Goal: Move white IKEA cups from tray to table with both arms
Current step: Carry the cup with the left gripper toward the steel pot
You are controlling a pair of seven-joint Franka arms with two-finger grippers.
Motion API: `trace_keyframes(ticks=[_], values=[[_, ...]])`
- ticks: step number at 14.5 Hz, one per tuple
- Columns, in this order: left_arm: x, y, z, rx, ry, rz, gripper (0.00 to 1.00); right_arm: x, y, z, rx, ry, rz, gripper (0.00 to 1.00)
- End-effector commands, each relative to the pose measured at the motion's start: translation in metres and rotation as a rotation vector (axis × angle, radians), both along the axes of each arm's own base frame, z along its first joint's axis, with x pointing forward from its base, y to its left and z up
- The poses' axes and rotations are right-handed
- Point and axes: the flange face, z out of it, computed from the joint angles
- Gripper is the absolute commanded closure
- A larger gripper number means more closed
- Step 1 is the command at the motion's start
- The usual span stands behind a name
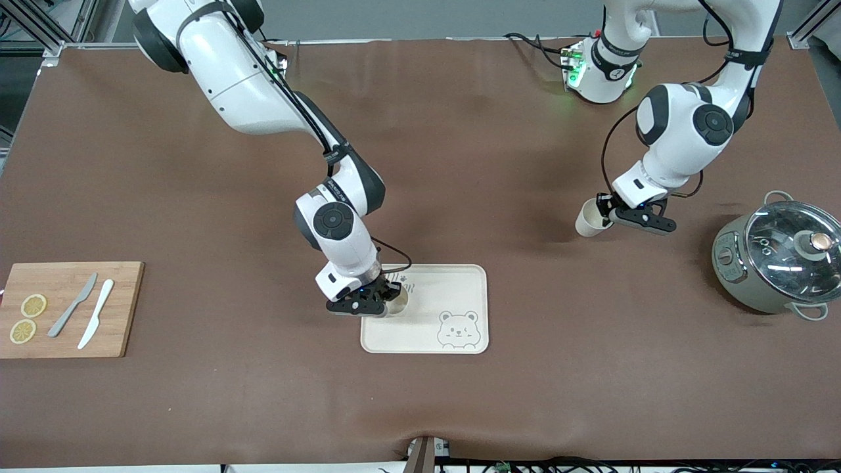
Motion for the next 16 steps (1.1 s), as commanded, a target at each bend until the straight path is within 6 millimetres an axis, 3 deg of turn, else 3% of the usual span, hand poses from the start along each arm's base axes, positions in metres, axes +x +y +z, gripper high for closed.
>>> trace_keyframes(ticks=[1,5,7,8,11,14,15,16], values=[[0.005,0.001,-0.011,-0.006,-0.007,-0.010,1.00,0.003,0.005,0.009,0.001,-0.020,-0.011,1.00],[0.011,0.001,-0.032,0.007,-0.014,-0.011,1.00,0.007,0.003,0.019,0.004,-0.025,-0.016,1.00],[0.016,0.001,-0.042,0.013,-0.023,-0.009,1.00,0.015,-0.006,0.045,0.006,-0.028,-0.033,1.00],[0.017,0.001,-0.047,0.016,-0.029,-0.015,1.00,0.021,-0.021,0.049,-0.026,0.013,-0.051,1.00],[0.018,0.003,-0.053,0.022,-0.036,-0.023,1.00,0.028,-0.050,0.115,-0.086,0.054,-0.028,1.00],[0.018,0.004,-0.059,0.026,-0.040,-0.028,1.00,0.025,-0.114,0.171,-0.159,0.085,0.095,1.00],[0.018,0.004,-0.060,0.028,-0.038,-0.035,1.00,0.020,-0.136,0.180,-0.171,0.088,0.120,1.00],[0.019,0.004,-0.060,0.030,-0.039,-0.049,0.40,0.014,-0.154,0.188,-0.181,0.091,0.134,1.00]])
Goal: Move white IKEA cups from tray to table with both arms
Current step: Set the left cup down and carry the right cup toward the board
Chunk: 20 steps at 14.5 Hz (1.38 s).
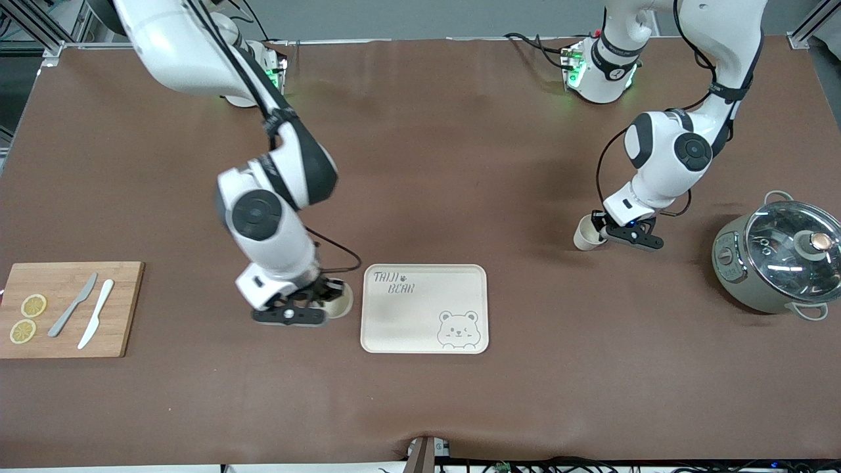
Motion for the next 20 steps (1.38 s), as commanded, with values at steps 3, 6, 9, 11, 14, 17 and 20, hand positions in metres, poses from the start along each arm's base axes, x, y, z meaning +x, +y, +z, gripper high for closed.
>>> trace_keyframes(ticks=[3,6,9,11,14,17,20], values=[[0.007,0.012,-0.005,0.002,-0.021,-0.034,0.00,-0.033,-0.091,0.022,-0.051,0.039,0.090,1.00],[0.006,0.013,-0.004,0.002,-0.022,-0.031,0.00,-0.038,-0.153,0.016,-0.067,0.051,0.154,1.00],[0.000,0.013,0.003,-0.003,-0.020,-0.018,0.00,-0.041,-0.216,-0.007,-0.022,0.021,0.241,1.00],[-0.001,0.013,0.012,-0.008,-0.032,-0.008,0.00,-0.040,-0.253,-0.022,0.035,0.017,0.251,1.00],[-0.006,0.011,0.032,-0.024,0.005,-0.009,0.00,-0.039,-0.283,-0.042,0.040,0.017,0.265,1.00],[-0.009,0.007,0.075,-0.052,0.041,0.011,0.00,-0.039,-0.294,-0.078,0.040,0.013,0.256,1.00],[0.010,-0.001,0.127,-0.081,0.040,0.112,0.00,-0.041,-0.295,-0.112,0.042,0.011,0.251,1.00]])
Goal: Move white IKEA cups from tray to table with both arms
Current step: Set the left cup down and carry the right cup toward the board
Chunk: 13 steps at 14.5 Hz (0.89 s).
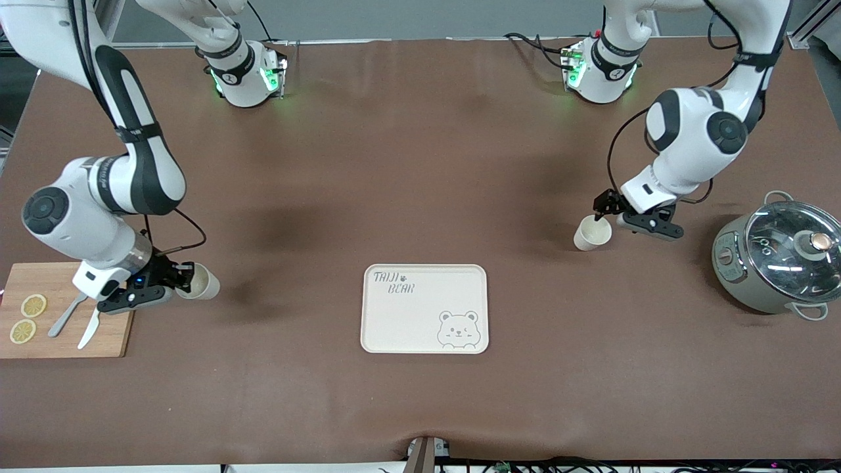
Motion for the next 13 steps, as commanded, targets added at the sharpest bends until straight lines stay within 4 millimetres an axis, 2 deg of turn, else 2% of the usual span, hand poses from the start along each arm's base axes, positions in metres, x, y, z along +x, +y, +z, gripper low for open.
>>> trace_keyframes(ticks=[1,4,6,8,10,13], values=[[0.020,-0.014,0.059,-0.041,0.023,0.122,0.00,-0.004,-0.001,-0.030,0.018,-0.018,0.003,1.00],[0.060,-0.032,0.147,0.011,0.060,0.210,0.00,-0.005,-0.001,-0.058,0.019,-0.038,-0.001,1.00],[0.078,-0.036,0.208,0.022,0.085,0.243,0.00,-0.005,-0.001,-0.068,0.019,-0.043,-0.003,1.00],[0.090,-0.032,0.253,0.024,0.099,0.244,0.00,-0.005,0.000,-0.072,0.020,-0.043,-0.002,1.00],[0.095,-0.024,0.282,0.013,0.064,0.262,0.00,-0.004,0.000,-0.073,0.020,-0.044,-0.002,1.00],[0.098,-0.002,0.297,0.012,0.037,0.300,0.00,-0.004,-0.001,-0.079,0.020,-0.047,-0.004,1.00]])
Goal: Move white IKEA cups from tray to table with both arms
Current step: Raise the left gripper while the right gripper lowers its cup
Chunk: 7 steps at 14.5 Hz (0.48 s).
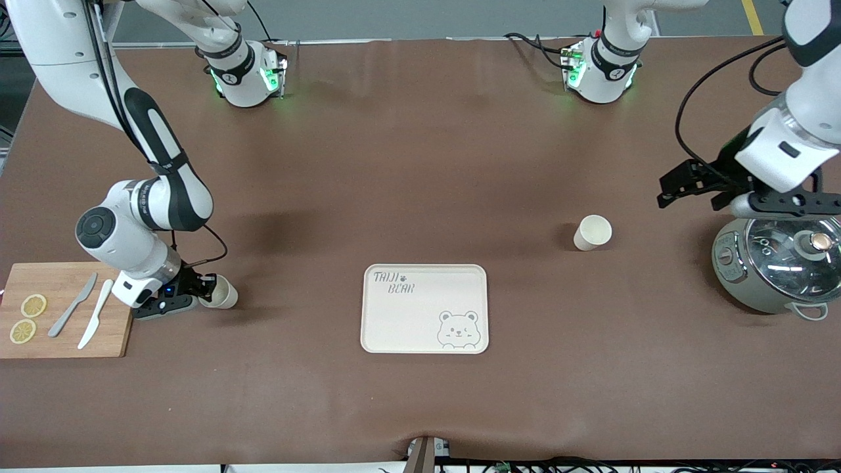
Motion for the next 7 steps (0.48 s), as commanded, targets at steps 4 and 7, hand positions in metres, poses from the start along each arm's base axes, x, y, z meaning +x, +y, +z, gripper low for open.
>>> trace_keyframes(ticks=[4,7], values=[[0.000,0.026,0.046,0.038,0.006,0.035,0.00,-0.003,-0.001,-0.004,0.015,-0.009,0.004,1.00],[-0.004,0.043,0.057,0.051,0.019,0.057,0.00,-0.002,-0.001,-0.004,0.015,-0.011,0.003,0.80]])
